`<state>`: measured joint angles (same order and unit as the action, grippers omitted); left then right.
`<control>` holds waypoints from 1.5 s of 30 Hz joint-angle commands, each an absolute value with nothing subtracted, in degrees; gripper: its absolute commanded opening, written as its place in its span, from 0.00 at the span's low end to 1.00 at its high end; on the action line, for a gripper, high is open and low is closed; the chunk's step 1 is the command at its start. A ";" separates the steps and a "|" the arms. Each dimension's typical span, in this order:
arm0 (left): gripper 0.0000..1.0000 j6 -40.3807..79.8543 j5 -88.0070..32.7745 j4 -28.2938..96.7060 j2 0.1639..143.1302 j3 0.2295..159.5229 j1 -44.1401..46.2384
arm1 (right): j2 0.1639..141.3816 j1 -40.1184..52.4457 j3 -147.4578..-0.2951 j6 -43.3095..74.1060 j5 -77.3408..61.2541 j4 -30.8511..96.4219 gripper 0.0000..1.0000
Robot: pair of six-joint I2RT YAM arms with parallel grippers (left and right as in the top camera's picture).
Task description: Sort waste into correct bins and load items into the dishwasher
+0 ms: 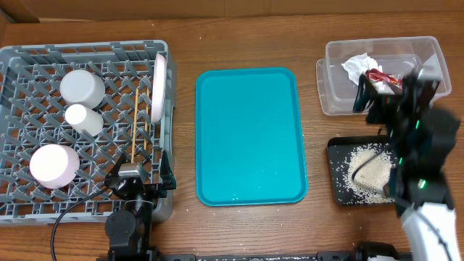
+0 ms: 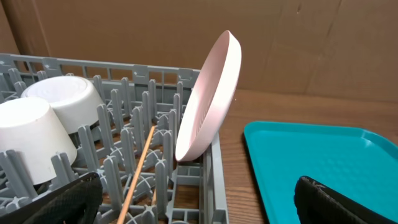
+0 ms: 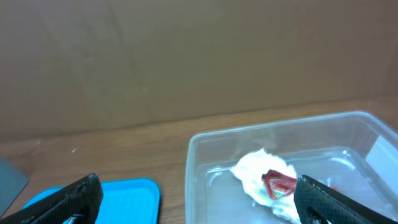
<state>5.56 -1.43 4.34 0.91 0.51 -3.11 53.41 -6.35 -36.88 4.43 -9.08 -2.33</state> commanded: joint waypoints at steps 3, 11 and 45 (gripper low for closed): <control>1.00 4.47 -1.06 4.45 0.21 0.27 -3.36 | 41.41 -6.42 -23.29 3.79 -13.06 -10.68 1.00; 1.00 4.45 -1.06 4.45 0.21 0.27 -3.36 | 23.62 -6.37 -8.27 3.79 -13.85 -16.23 1.00; 1.00 4.45 -1.06 4.45 0.21 0.27 -3.36 | 0.12 0.43 -0.45 -6.07 -10.98 3.90 1.00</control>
